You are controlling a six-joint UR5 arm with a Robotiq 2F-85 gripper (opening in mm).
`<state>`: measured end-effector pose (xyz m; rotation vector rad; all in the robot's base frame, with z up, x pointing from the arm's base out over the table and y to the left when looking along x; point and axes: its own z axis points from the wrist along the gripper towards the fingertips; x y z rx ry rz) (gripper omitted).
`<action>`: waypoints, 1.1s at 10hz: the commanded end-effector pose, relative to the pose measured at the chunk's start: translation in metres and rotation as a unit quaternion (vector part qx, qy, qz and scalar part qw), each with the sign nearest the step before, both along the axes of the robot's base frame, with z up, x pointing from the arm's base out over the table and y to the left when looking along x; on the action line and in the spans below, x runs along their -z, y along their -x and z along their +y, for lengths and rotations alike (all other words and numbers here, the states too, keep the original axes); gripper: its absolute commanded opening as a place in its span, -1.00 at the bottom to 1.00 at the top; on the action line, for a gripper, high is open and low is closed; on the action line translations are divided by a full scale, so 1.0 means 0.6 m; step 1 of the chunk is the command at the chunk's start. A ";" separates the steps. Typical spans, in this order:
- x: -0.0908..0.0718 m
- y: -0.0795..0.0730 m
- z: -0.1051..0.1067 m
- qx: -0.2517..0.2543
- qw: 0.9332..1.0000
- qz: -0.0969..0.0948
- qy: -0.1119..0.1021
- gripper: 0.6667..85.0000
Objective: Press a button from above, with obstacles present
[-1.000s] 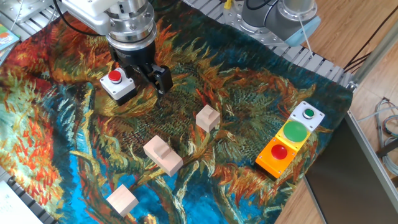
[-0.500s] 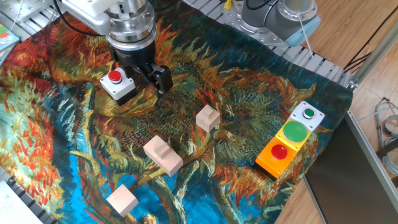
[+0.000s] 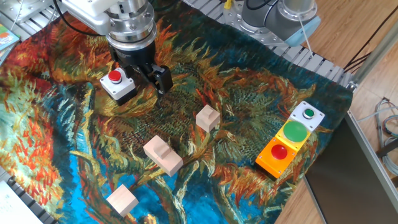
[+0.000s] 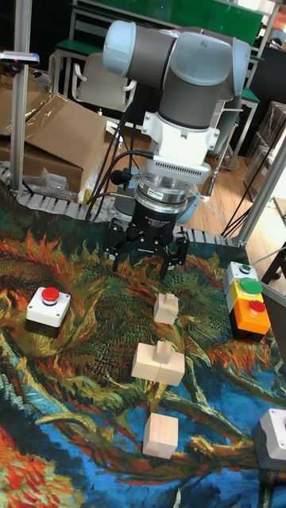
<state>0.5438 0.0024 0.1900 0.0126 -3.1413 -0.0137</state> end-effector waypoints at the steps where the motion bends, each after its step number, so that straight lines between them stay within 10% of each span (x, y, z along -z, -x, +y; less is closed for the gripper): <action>1: -0.009 -0.075 0.042 -0.041 0.994 -0.090 -0.040 0.44; 8: -0.009 -0.077 0.041 -0.055 0.993 -0.093 -0.038 0.34; 11: -0.003 -0.043 0.025 -0.058 0.997 -0.052 -0.021 0.19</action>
